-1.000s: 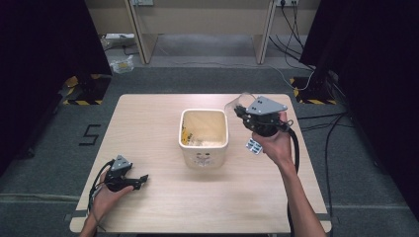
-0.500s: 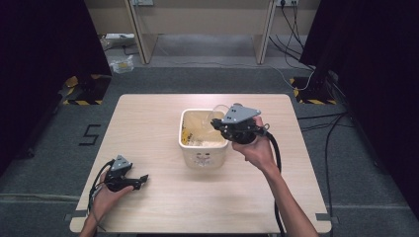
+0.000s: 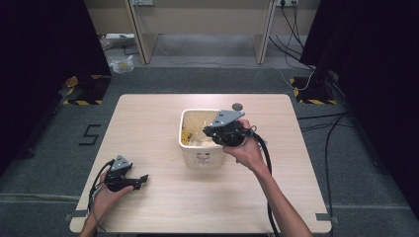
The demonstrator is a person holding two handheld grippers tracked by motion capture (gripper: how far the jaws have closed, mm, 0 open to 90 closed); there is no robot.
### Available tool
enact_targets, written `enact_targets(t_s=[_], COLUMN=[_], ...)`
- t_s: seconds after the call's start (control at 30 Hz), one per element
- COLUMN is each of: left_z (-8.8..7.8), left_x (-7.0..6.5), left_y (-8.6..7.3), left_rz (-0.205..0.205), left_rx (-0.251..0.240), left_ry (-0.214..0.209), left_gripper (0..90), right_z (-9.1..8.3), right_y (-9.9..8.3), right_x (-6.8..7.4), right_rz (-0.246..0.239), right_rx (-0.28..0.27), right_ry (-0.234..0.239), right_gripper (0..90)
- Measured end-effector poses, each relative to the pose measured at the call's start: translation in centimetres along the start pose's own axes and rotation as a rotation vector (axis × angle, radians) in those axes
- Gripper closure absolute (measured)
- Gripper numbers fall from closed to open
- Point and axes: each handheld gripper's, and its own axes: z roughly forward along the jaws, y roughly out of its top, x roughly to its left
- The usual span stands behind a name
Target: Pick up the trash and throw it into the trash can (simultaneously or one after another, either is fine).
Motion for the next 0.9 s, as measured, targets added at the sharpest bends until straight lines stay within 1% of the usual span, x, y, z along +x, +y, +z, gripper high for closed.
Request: enact_targets(t_s=[0.03, 0.1, 0.13, 0.2, 0.33, 0.4, 0.43, 0.47, 0.57, 0.7, 0.73, 0.8, 0.9], left_z=[0.0, 0.0, 0.0, 0.0, 0.0, 0.0, 0.0, 0.0, 0.0, 0.0, 0.0, 0.0, 0.0], left_x=[0.0, 0.0, 0.0, 0.0, 0.0, 0.0, 0.0, 0.0, 0.0, 0.0, 0.0, 0.0, 0.0], left_y=[0.0, 0.0, 0.0, 0.0, 0.0, 0.0, 0.0, 0.0, 0.0, 0.0, 0.0, 0.0, 0.0], left_rz=[0.0, -0.001, 0.0, -0.001, -0.001, 0.0, 0.0, -0.001, 0.0, 0.0, 0.0, -0.001, -0.001], left_rx=[-0.001, -0.001, 0.0, -0.001, -0.001, 0.0, 0.0, -0.001, 0.0, 0.0, 0.0, -0.001, -0.001], left_ry=[0.001, 0.001, 0.0, 0.0, 0.001, 0.0, 0.0, 0.001, 0.0, 0.0, 0.0, 0.0, 0.001], left_gripper=[14.1, 14.1, 14.1, 14.1, 14.1, 14.1, 14.0, 14.1, 14.1, 14.1, 14.1, 14.0, 14.1], right_z=[0.3, 0.7, 0.9, 1.3, 1.7, 1.9, 1.9, 1.9, 1.6, 0.3, -0.2, -1.0, -2.3], right_y=[-0.1, -0.3, -0.3, -0.4, -0.4, -0.4, -0.3, -0.3, -0.2, 0.3, 0.4, 0.4, 0.2], right_x=[0.0, 0.0, 0.0, -0.2, -0.1, -0.1, -0.1, 0.0, -0.1, -0.4, -0.6, -1.0, -1.7], right_rz=[0.004, 0.005, 0.016, 0.011, 0.032, 0.031, 0.033, 0.045, 0.074, 0.109, 0.127, 0.145, 0.17], right_rx=[0.014, 0.024, 0.027, 0.034, 0.044, 0.046, 0.044, 0.044, 0.018, -0.01, -0.022, -0.034, -0.064], right_ry=[0.009, 0.019, 0.026, 0.037, 0.052, 0.063, 0.065, 0.063, 0.054, 0.02, 0.007, -0.013, -0.055], right_gripper=[85.2, 85.2, 85.2, 84.9, 83.5, 79.3, 75.5, 70.7, 58.7, 48.0, 45.8, 42.6, 41.0])
